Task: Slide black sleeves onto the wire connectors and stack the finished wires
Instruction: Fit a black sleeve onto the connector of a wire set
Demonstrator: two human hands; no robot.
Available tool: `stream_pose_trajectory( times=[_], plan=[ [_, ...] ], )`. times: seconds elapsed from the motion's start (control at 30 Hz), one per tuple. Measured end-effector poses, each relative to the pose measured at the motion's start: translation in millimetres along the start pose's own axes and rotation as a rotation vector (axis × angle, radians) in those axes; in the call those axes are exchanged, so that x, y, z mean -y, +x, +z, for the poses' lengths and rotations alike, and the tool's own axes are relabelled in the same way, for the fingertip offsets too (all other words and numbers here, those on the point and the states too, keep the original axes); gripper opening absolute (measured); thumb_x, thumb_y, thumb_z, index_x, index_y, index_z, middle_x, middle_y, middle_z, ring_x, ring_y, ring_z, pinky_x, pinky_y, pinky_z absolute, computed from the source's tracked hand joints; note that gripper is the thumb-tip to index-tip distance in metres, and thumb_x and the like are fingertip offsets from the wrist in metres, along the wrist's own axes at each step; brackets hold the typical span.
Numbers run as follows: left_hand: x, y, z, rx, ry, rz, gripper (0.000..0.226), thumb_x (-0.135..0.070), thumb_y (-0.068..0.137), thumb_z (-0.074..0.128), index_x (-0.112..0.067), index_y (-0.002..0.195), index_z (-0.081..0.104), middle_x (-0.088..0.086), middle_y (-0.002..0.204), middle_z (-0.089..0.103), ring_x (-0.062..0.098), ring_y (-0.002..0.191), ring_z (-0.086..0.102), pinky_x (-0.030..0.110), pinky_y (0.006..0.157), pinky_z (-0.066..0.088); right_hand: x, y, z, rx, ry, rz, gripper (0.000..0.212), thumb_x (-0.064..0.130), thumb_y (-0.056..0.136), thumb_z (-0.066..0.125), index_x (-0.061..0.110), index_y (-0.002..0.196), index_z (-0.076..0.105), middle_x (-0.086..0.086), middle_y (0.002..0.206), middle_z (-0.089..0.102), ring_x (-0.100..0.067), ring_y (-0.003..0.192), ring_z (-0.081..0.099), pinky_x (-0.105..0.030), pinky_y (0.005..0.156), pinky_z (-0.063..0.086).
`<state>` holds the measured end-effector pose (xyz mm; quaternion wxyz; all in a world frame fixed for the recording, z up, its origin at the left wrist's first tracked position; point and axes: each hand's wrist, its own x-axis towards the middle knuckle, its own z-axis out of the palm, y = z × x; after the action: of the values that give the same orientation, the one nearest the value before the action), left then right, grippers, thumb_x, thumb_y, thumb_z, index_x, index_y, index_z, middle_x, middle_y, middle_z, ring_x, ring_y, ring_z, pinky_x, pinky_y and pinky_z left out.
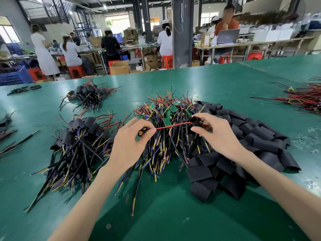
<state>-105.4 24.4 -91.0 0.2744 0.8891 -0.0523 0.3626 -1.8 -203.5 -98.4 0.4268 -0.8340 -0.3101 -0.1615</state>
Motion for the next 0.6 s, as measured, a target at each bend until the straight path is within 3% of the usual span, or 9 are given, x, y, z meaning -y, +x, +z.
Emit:
stream_pose_trajectory(
  times=[0.27, 0.4, 0.47, 0.6],
  plan=[
    [2, 0, 0, 0.053, -0.002, 0.01, 0.007, -0.029, 0.087, 0.063, -0.023, 0.086, 0.066, -0.008, 0.082, 0.057, 0.011, 0.076, 0.053, 0.032, 0.074, 0.045, -3, 0, -2, -0.009, 0.039, -0.06, 0.035, 0.016, 0.08, 0.073, 0.017, 0.114, 0.065, 0.02, 0.095, 0.057, 0.015, 0.079, 0.054, -0.005, 0.081, 0.039],
    [0, 1, -1, 0.052, 0.028, 0.007, 0.002, -0.024, 0.089, 0.066, -0.022, 0.088, 0.066, -0.008, 0.084, 0.057, 0.014, 0.077, 0.054, 0.037, 0.076, 0.047, -3, 0, -3, 0.049, -0.058, -0.231, 0.036, 0.017, 0.081, 0.072, 0.018, 0.116, 0.064, 0.023, 0.101, 0.059, -0.007, 0.087, 0.052, -0.028, 0.086, 0.043],
    [-3, 0, 0, 0.041, 0.044, 0.002, 0.004, -0.026, 0.089, 0.065, -0.022, 0.09, 0.066, -0.009, 0.084, 0.058, 0.013, 0.077, 0.054, 0.036, 0.076, 0.046, -3, -1, -2, 0.052, -0.222, -0.355, 0.036, 0.02, 0.081, 0.072, 0.016, 0.116, 0.064, 0.01, 0.11, 0.064, -0.019, 0.096, 0.05, -0.03, 0.088, 0.037],
    [-10, -3, 4, 0.064, 0.069, -0.089, 0.029, -0.041, 0.082, 0.068, -0.027, 0.106, 0.06, -0.014, 0.08, 0.056, 0.007, 0.072, 0.049, 0.022, 0.068, 0.035, 5, -4, 4, -0.049, -0.455, -0.494, 0.04, 0.033, 0.079, 0.066, 0.014, 0.113, 0.066, 0.006, 0.102, 0.069, -0.019, 0.104, 0.044, -0.034, 0.093, 0.027]
  ],
)
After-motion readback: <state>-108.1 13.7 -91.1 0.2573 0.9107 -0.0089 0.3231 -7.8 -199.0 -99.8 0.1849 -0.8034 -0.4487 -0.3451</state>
